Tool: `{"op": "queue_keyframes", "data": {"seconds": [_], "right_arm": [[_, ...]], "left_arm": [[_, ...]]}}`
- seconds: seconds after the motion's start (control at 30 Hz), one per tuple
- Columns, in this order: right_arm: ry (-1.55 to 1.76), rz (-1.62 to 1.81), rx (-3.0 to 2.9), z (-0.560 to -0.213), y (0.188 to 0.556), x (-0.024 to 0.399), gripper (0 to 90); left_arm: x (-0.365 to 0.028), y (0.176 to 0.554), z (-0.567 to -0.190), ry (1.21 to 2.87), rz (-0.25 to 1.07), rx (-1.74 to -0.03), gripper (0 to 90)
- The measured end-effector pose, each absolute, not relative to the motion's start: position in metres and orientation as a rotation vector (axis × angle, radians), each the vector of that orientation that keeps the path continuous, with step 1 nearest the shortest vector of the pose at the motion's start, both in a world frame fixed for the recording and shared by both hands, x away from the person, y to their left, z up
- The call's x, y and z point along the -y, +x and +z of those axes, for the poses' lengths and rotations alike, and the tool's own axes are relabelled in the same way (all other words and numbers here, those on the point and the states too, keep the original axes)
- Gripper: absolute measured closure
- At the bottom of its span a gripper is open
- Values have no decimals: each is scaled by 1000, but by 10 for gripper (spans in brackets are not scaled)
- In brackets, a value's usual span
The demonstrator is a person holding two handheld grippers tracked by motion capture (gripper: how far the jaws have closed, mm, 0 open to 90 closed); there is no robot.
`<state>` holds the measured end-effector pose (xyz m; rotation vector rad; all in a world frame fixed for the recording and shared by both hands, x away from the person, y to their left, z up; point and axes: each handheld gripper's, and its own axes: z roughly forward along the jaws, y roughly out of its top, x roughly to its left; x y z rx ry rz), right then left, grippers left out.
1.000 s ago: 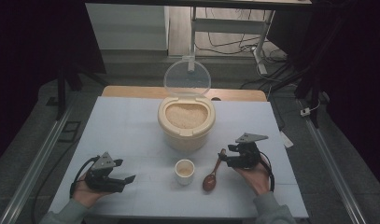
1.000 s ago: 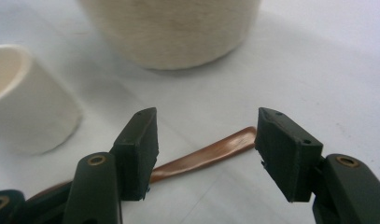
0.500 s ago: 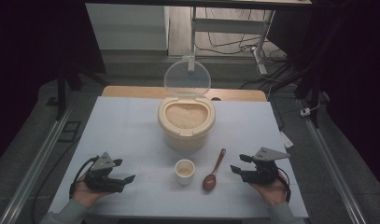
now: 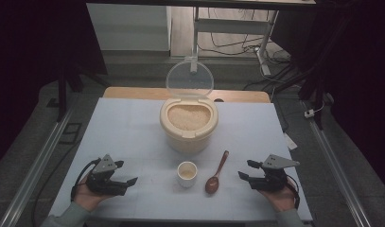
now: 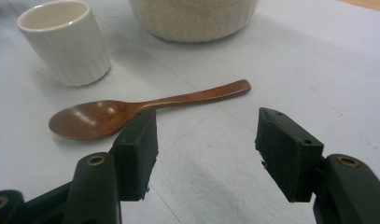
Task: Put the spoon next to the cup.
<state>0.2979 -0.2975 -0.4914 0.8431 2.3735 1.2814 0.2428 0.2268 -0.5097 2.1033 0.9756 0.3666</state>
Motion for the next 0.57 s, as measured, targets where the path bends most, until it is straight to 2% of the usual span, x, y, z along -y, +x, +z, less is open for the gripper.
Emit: {"op": "queue_keyframes", "data": {"seconds": [0.57], "right_arm": [[828, 1283, -2369, -490, 298, 298, 402]], "left_arm": [[-227, 244, -510, 2099, 368, -981, 163]]}}
